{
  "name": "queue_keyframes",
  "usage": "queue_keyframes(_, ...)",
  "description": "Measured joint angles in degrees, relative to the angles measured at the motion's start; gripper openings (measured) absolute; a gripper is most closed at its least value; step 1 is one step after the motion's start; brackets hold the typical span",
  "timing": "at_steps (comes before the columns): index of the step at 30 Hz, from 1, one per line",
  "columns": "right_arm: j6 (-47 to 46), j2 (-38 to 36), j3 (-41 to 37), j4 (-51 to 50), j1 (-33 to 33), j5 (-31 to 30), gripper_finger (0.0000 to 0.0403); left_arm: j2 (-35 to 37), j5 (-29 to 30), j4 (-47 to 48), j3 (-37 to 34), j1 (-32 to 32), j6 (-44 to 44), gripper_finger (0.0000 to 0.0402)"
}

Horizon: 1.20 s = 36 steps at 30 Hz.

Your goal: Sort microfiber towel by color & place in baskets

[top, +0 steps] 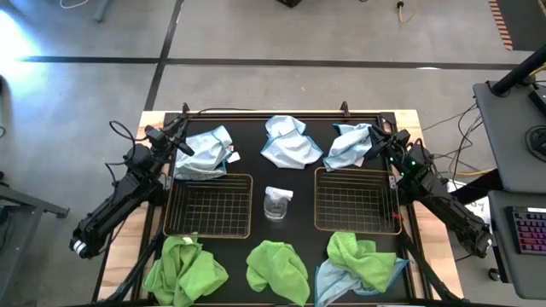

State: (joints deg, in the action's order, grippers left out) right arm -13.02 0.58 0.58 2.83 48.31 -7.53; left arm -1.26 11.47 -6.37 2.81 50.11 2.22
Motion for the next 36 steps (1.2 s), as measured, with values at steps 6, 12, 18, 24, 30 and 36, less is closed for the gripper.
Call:
queue_keyframes(6,0.0,0.0,0.0,0.0,0.0,0.0,0.0073,0.0,0.0,0.0,0.0,0.0,0.0,0.0113)
queue_keyframes(12,0.0,0.0,0.0,0.0,0.0,0.0,0.0073,0.0,0.0,-0.2,0.0,0.0,-0.1,0.0113)
queue_keyframes(18,0.0,0.0,0.0,0.0,0.0,0.0,0.0073,0.0,0.0,-0.1,0.0,0.0,-0.2,0.0113)
queue_keyframes(24,0.0,0.0,0.0,0.0,0.0,0.0,0.0073,0.0,0.1,-1.7,0.0,0.0,-0.2,0.0113)
queue_keyframes(30,-0.4,0.0,0.0,0.0,0.0,0.0,0.0073,0.0,0.0,-2.1,0.0,0.0,-0.2,0.0113)
queue_keyframes(36,0.0,0.0,0.0,0.1,0.0,0.0,0.0073,0.0,0.0,-2.1,0.0,0.0,-0.2,0.0113)
